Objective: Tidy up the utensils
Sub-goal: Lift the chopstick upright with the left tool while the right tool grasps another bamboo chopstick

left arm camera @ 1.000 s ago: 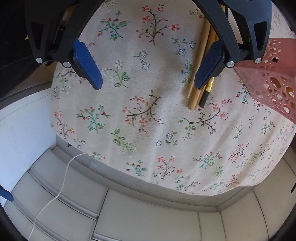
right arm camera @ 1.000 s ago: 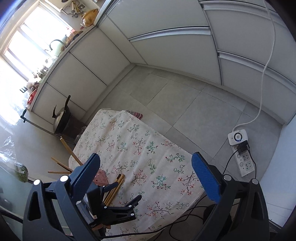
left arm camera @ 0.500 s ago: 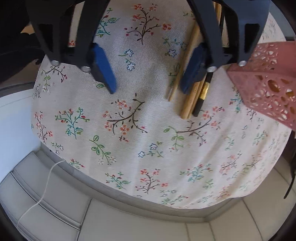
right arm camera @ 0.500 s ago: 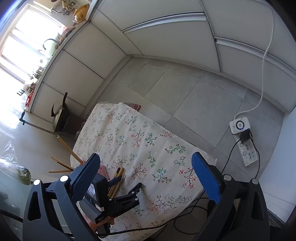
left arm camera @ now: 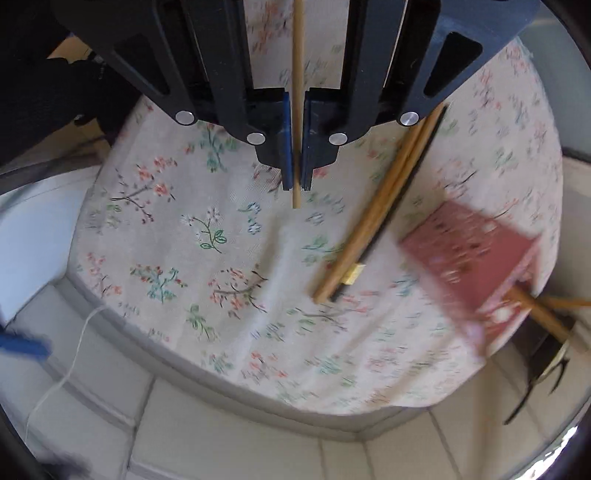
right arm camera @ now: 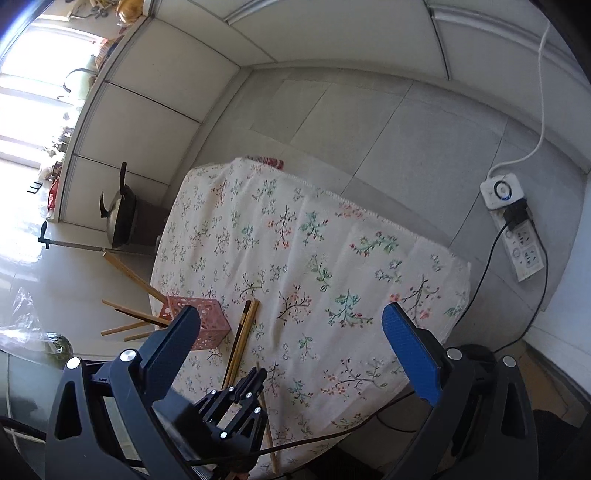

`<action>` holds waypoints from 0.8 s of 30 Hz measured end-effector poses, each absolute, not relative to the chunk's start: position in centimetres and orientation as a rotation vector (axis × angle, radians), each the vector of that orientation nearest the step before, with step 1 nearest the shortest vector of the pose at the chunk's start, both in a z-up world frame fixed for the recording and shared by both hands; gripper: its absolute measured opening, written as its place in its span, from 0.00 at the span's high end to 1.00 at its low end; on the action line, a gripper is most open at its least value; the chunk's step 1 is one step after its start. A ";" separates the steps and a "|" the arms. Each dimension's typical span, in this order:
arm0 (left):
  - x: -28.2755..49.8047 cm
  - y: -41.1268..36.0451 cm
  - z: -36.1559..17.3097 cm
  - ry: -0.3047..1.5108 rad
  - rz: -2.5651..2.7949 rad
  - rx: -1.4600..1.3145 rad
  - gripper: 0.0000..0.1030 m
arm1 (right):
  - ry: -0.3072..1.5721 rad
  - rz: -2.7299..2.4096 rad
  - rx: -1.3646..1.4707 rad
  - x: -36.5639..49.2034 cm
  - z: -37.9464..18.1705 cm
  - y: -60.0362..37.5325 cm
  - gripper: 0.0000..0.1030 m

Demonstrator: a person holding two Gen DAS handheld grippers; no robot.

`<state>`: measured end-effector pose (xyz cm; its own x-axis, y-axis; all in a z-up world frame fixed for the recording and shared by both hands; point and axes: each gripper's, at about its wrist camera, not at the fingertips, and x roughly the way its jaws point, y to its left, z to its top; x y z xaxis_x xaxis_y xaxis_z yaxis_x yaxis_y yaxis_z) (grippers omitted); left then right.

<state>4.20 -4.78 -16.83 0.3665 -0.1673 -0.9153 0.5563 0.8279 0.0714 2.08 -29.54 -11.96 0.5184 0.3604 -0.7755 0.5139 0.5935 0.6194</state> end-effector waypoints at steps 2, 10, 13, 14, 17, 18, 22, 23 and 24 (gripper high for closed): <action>2.9 -2.4 -14.3 1.067 -0.464 0.331 0.96 | 1.119 -0.101 1.009 3.2 -13.8 -28.0 0.07; -0.5 4.9 -5.6 0.820 -0.449 0.077 0.96 | 1.262 -0.054 0.957 8.7 -18.9 -20.5 0.40; -1.4 6.8 -3.7 0.749 -0.454 0.033 0.96 | 1.283 -0.062 0.843 10.6 -19.2 -18.0 0.47; -1.6 7.4 -3.0 0.724 -0.453 0.018 0.96 | 1.283 -0.064 0.829 11.0 -19.3 -17.6 0.47; -2.6 9.3 -1.3 0.657 -0.457 -0.028 0.96 | 1.287 -0.087 0.784 12.3 -19.9 -16.4 0.49; -2.8 9.9 -0.8 0.638 -0.457 -0.043 0.96 | 1.290 -0.090 0.776 12.7 -20.3 -16.0 0.52; -3.2 11.7 0.2 0.588 -0.445 -0.095 0.96 | 1.295 -0.131 0.690 13.8 -21.4 -14.7 0.56; -3.5 12.0 0.5 0.577 -0.447 -0.102 0.96 | 1.288 -0.144 0.663 14.1 -21.4 -14.4 0.56; -3.7 12.2 0.8 0.566 -0.446 -0.106 0.96 | 1.275 -0.149 0.639 14.2 -21.3 -14.2 0.56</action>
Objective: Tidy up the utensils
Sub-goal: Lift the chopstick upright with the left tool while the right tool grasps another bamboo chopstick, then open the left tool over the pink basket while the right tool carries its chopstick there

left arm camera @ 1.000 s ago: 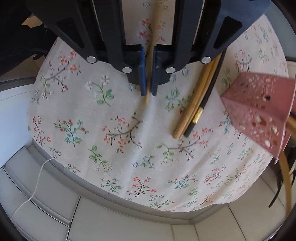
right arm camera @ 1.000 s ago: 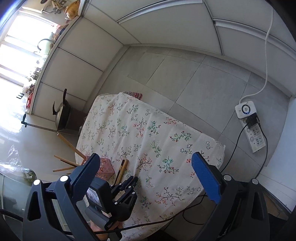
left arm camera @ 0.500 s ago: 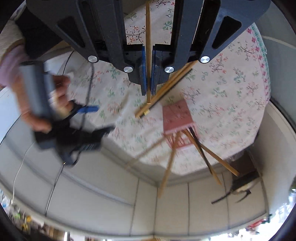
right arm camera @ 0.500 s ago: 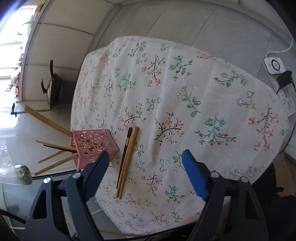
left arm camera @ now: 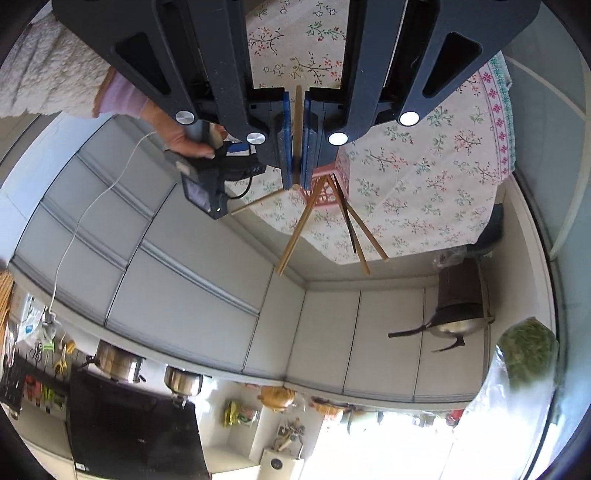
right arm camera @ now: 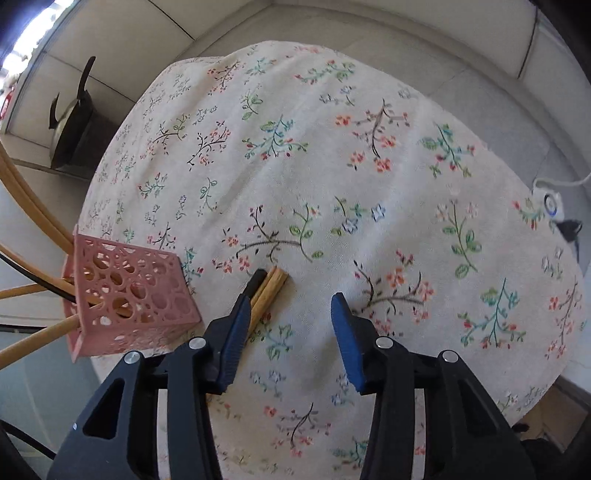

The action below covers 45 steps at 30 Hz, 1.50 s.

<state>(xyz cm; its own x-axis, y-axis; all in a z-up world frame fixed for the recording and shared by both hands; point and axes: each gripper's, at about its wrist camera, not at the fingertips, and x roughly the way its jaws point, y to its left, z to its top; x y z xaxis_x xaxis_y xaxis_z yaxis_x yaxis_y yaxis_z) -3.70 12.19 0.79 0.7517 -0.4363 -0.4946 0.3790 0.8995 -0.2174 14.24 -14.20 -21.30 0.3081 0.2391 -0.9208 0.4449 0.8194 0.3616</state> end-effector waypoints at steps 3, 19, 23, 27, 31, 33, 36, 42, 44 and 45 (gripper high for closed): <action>-4.2 12.8 1.3 0.536 -0.438 -0.112 0.96 | 1.252 -0.157 0.582 15.1 -21.3 -13.2 0.56; -4.6 13.8 2.0 0.494 -0.456 -0.152 0.96 | 1.326 -0.129 0.723 10.8 -22.4 -16.8 0.73; -4.6 13.8 2.0 0.492 -0.462 -0.153 0.96 | 1.323 -0.157 0.787 9.3 -21.7 -17.4 0.72; -4.6 13.8 2.0 0.492 -0.459 -0.153 0.96 | 1.392 -0.171 0.802 9.8 -22.8 -16.4 0.71; -4.5 13.7 1.9 0.496 -0.451 -0.144 0.96 | 1.386 -0.222 0.741 10.5 -22.6 -14.4 0.61; -4.5 13.6 1.8 0.498 -0.446 -0.134 0.96 | 1.362 -0.262 0.724 10.3 -22.7 -14.1 0.80; -4.5 13.9 1.9 0.496 -0.445 -0.144 0.96 | 1.326 -0.273 0.790 9.7 -23.2 -15.1 0.91; -4.5 14.2 2.2 0.481 -0.445 -0.174 0.96 | 1.188 -0.222 0.894 6.4 -21.9 -18.3 0.92; -4.5 14.4 2.3 0.470 -0.438 -0.193 0.96 | 1.121 -0.195 0.853 5.3 -19.8 -18.7 0.92; -4.4 14.5 2.4 0.467 -0.433 -0.203 0.96 | 1.082 -0.181 0.823 4.8 -18.4 -18.7 0.92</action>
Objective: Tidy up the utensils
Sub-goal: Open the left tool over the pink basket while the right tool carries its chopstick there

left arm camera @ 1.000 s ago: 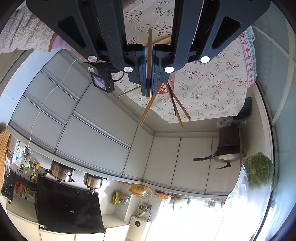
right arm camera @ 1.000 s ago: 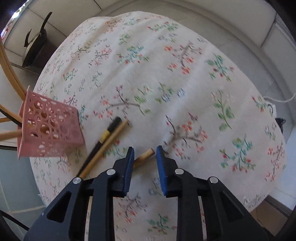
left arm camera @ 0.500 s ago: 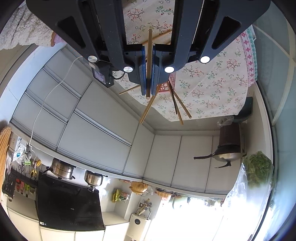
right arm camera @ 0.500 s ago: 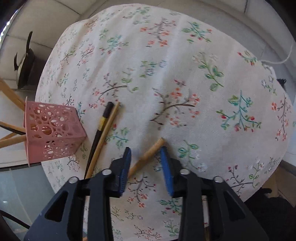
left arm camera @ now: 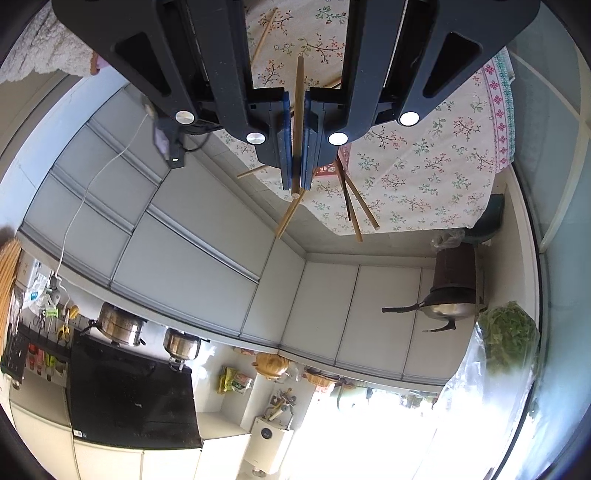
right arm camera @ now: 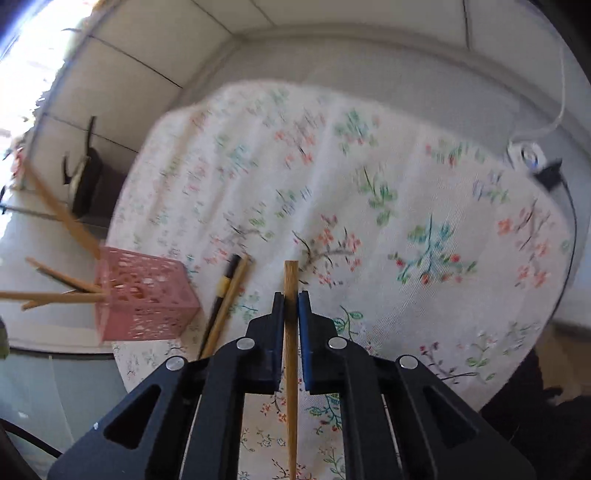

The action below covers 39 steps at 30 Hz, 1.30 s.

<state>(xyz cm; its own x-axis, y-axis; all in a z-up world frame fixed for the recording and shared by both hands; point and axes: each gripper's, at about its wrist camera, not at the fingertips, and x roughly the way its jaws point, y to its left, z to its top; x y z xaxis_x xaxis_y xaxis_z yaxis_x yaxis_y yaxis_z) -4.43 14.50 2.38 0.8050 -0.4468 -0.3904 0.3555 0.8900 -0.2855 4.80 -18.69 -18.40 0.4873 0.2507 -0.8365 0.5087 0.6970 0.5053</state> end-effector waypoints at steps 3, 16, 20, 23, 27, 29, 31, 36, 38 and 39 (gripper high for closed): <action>-4.2 14.6 2.3 0.464 -0.403 -0.223 0.96 | 0.963 -0.128 0.748 3.0 -14.2 -18.8 0.92; -3.3 13.3 3.7 0.430 -0.311 -0.237 0.96 | 0.649 0.081 0.589 -2.3 -0.6 -18.3 0.92; -2.7 12.3 5.1 0.409 -0.295 -0.221 0.96 | 0.576 0.138 0.606 -3.1 3.4 -18.5 0.92; -1.9 11.6 6.4 0.381 -0.280 -0.206 0.96 | 0.509 0.175 0.621 -3.1 6.5 -18.6 0.92; -0.6 10.6 8.2 0.335 -0.273 -0.210 0.96 | 0.426 0.177 0.612 -2.3 9.5 -18.7 0.92; 0.2 10.3 9.0 0.316 -0.263 -0.210 0.96 | 0.403 0.177 0.615 -1.3 10.4 -18.8 0.92; 1.2 10.1 9.5 0.299 -0.244 -0.209 0.96 | 0.389 0.172 0.615 -0.1 11.0 -18.8 0.92; 3.9 9.8 9.4 0.298 -0.220 -0.211 0.96 | 0.385 0.169 0.611 3.0 11.2 -18.5 0.92; 5.0 9.8 8.8 0.308 -0.211 -0.210 0.96 | 0.391 0.167 0.596 4.2 10.9 -18.1 0.92; 5.4 9.7 8.4 0.313 -0.204 -0.208 0.96 | 0.395 0.167 0.587 4.7 10.7 -17.8 0.92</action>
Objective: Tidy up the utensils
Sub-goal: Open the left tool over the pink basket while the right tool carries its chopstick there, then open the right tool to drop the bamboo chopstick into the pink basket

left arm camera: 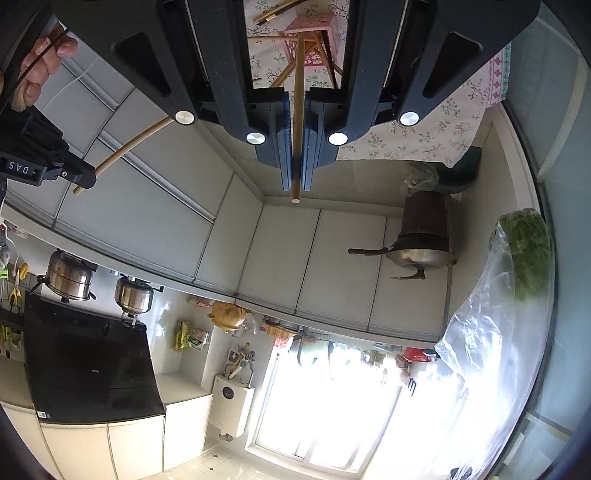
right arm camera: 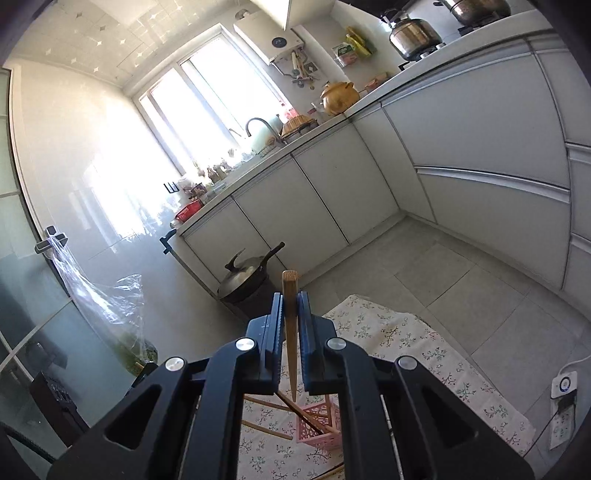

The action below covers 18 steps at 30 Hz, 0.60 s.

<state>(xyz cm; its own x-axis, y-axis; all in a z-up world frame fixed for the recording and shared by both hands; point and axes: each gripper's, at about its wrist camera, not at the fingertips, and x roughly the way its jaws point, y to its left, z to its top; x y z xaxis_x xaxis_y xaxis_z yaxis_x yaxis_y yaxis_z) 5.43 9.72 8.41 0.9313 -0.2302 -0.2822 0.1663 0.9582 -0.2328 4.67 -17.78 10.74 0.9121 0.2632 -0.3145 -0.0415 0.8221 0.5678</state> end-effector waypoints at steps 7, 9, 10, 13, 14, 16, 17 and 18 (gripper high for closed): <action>8.2 9.5 4.5 0.351 -0.184 -0.222 0.94 | 0.443 0.154 0.520 7.5 8.6 -15.9 0.92; 8.4 9.7 3.8 0.367 -0.170 -0.232 0.84 | 0.455 0.152 0.506 7.9 8.2 -15.6 0.92; 8.2 10.0 3.9 0.351 -0.160 -0.240 0.79 | 0.463 0.151 0.497 8.2 8.1 -15.4 0.92; 7.0 11.2 4.9 0.295 -0.156 -0.278 0.62 | 0.471 0.146 0.482 8.5 7.7 -15.2 0.92; 6.7 11.6 5.3 0.279 -0.148 -0.286 0.58 | 0.475 0.147 0.477 8.6 7.7 -15.0 0.92; 6.0 12.4 5.9 0.258 -0.132 -0.297 0.55 | 0.483 0.149 0.464 8.7 7.6 -14.7 0.92; 5.8 12.6 6.1 0.256 -0.121 -0.300 0.54 | 0.486 0.150 0.455 8.8 7.6 -14.5 0.92; 5.8 12.8 6.2 0.258 -0.115 -0.302 0.54 | 0.488 0.149 0.446 8.7 7.6 -14.3 0.92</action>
